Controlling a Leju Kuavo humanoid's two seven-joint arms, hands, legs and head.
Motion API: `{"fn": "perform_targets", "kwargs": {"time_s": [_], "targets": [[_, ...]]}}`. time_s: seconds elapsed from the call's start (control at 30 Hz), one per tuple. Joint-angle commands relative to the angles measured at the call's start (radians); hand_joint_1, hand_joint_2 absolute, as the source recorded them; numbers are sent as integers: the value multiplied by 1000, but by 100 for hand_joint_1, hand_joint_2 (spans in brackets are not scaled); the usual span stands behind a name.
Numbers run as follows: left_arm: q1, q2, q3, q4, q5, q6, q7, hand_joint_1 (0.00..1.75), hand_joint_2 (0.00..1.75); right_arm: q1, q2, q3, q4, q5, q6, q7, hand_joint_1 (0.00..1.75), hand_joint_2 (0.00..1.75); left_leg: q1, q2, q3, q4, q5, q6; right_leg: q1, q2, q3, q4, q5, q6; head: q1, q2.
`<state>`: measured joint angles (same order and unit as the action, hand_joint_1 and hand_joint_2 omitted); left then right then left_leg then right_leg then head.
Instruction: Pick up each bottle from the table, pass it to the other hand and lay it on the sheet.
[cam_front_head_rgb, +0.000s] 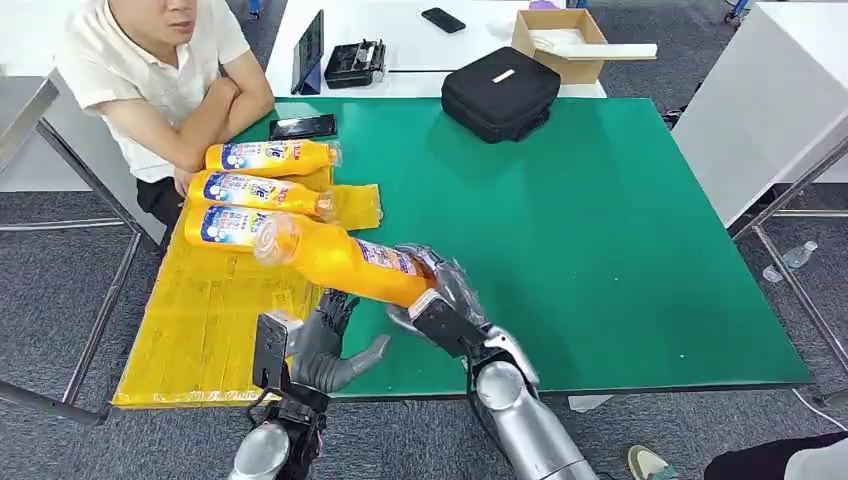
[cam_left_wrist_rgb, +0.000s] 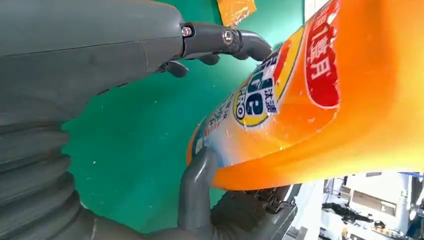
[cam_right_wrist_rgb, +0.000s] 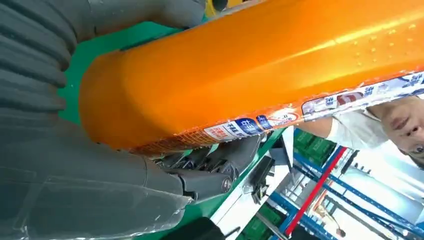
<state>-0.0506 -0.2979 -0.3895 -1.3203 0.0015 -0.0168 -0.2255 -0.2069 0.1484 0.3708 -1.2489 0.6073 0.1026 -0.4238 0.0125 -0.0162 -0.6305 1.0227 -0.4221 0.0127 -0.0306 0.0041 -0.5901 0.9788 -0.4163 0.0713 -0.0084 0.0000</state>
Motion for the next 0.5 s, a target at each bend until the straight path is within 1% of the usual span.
{"fn": "perform_targets", "kwargs": {"time_s": [0.03,0.1,0.17,0.2,0.27,0.37,0.5], "targets": [[-49,-51,-21,12,-7,35,-33,0,175,-27,-10,56,81,-7,8,-13,175,175,1,0,2,1,-1,0,1,-1,3,0,-1,-3,0,0],[-45,-51,-22,-18,-27,69,-55,0,175,-1,-13,74,63,-3,0,-12,175,175,1,0,3,1,-2,0,1,-2,3,0,-2,-4,0,0],[-37,-51,-21,-43,-26,74,-57,0,175,16,-18,88,51,10,-17,-5,175,175,1,-1,1,1,-1,0,1,-2,2,0,-1,-3,0,0],[-35,-51,-21,-50,-22,77,-57,0,175,22,-18,93,45,19,-26,-6,175,175,1,0,3,1,-2,0,2,-3,4,0,-2,-4,0,0],[-35,-51,-19,-52,0,80,-54,0,175,29,-16,99,33,20,-28,-6,175,175,1,-1,0,0,0,0,1,-2,1,0,-1,-2,0,0],[-35,-51,-19,-52,0,80,-54,0,175,29,-16,99,33,20,-28,-6,175,175,1,0,3,1,-2,0,1,-2,3,0,-2,-4,0,0],[-35,-51,-17,-48,1,81,-55,0,175,28,-13,101,32,19,-28,-6,175,175,1,0,1,1,-1,0,1,-2,2,0,-1,-3,1,0]]}}
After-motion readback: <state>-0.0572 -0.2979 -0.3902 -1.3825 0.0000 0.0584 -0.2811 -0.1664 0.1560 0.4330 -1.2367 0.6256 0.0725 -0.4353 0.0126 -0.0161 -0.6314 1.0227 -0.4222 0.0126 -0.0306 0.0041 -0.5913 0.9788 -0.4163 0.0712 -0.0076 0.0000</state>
